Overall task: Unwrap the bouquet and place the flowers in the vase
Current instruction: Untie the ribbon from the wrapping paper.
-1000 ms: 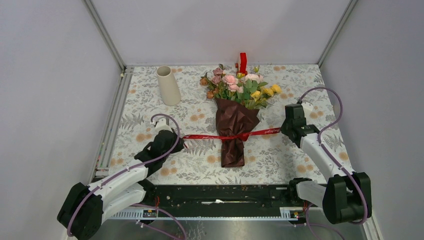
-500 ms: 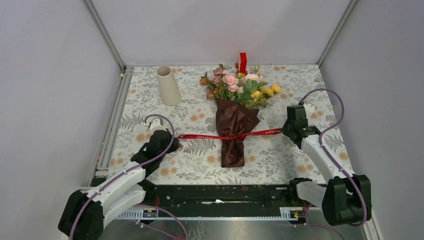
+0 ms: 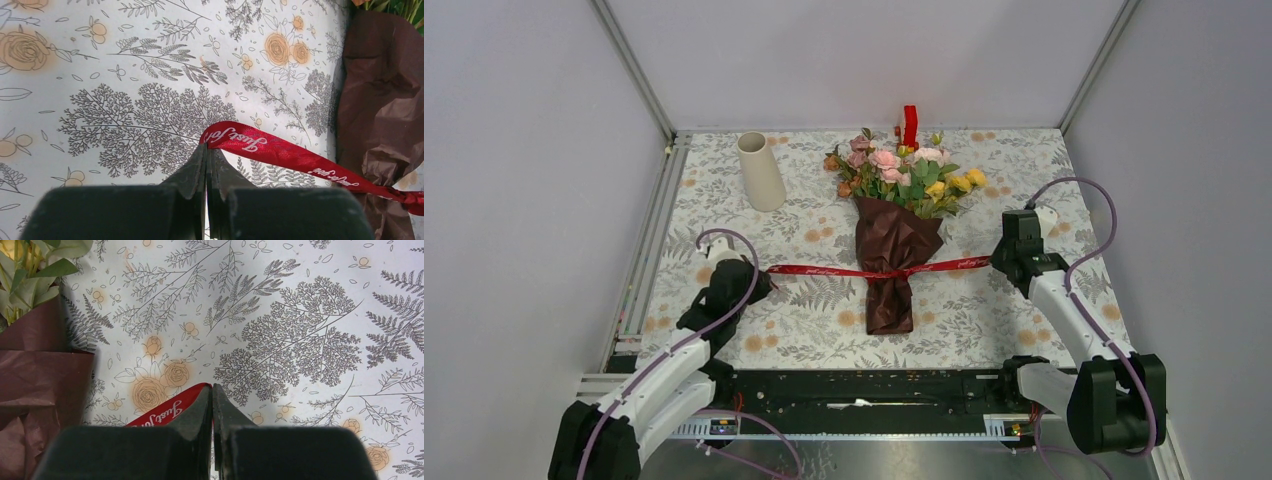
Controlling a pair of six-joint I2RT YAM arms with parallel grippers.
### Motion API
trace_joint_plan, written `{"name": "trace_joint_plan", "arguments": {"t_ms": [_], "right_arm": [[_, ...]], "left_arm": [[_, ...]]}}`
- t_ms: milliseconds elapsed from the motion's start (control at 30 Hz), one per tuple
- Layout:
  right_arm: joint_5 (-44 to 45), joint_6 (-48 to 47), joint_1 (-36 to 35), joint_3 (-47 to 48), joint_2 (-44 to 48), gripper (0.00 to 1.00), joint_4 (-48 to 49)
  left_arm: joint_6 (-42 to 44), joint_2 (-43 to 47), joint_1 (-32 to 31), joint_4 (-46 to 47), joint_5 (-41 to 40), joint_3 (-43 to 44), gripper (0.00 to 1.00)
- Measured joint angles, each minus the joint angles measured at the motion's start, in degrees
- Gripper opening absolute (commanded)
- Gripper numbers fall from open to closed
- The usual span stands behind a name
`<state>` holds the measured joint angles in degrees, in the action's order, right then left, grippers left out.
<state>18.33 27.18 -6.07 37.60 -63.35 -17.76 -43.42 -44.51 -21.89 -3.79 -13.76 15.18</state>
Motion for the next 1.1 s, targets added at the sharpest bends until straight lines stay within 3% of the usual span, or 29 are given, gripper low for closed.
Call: {"name": "trace_joint_plan", "arguments": {"t_ms": [1100], "right_arm": [[-0.02, -1.14, 4.70, -0.94, 1.99, 0.00, -0.33]], "left_arm": [[2.99, 8.15, 11.52, -7.72, 1.51, -0.20, 0.00]]}}
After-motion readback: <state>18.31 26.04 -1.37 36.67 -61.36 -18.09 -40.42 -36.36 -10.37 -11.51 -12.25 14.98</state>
